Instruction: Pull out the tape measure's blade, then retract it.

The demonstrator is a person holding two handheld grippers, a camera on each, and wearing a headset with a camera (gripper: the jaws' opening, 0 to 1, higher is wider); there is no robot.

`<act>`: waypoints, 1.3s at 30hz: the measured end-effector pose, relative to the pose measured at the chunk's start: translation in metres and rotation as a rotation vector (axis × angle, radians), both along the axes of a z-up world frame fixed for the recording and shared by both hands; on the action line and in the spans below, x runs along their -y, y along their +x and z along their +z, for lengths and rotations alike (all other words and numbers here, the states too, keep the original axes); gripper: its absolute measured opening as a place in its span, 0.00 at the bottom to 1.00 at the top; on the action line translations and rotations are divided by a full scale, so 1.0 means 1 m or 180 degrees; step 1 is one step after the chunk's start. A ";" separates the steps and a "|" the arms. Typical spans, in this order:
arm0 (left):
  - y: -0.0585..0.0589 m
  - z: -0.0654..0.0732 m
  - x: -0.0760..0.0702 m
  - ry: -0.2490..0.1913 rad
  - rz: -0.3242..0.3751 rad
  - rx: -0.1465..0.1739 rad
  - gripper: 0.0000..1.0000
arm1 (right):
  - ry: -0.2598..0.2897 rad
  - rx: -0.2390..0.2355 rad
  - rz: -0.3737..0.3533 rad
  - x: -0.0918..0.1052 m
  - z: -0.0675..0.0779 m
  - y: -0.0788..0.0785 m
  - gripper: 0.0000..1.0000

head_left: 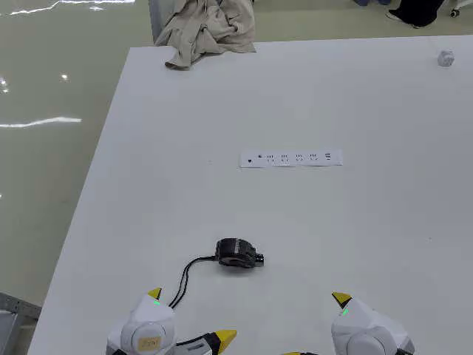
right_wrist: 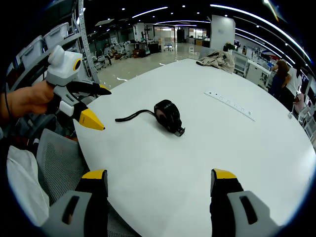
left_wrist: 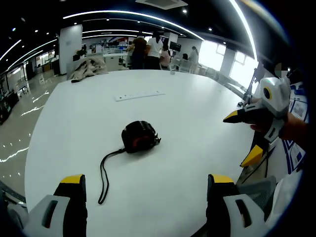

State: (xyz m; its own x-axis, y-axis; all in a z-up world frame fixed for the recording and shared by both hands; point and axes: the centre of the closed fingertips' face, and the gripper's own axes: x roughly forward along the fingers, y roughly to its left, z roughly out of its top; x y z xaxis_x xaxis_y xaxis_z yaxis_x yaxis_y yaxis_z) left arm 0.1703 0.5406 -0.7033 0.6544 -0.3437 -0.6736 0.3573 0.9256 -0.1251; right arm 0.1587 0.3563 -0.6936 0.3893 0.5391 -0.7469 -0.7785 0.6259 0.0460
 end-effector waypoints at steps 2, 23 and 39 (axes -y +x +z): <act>0.002 -0.002 0.002 -0.0006 -0.0089 0.0008 1.00 | -0.0013 0.0004 0.0043 -0.001 -0.002 0.001 0.88; 0.022 -0.015 0.022 0.0139 -0.0821 0.0145 0.99 | -0.0116 0.0035 0.0334 -0.012 -0.019 0.016 0.83; 0.041 -0.019 0.029 0.0199 -0.1316 0.0289 0.93 | -0.0192 0.0096 0.0515 -0.012 -0.028 0.034 0.79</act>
State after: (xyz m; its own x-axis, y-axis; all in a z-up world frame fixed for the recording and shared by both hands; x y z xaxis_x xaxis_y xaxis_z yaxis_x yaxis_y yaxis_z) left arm 0.2110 0.5113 -0.7225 0.5276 -0.5498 -0.6476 0.7069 0.7069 -0.0243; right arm 0.1932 0.3678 -0.7220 0.3237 0.5512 -0.7690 -0.8698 0.4932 -0.0126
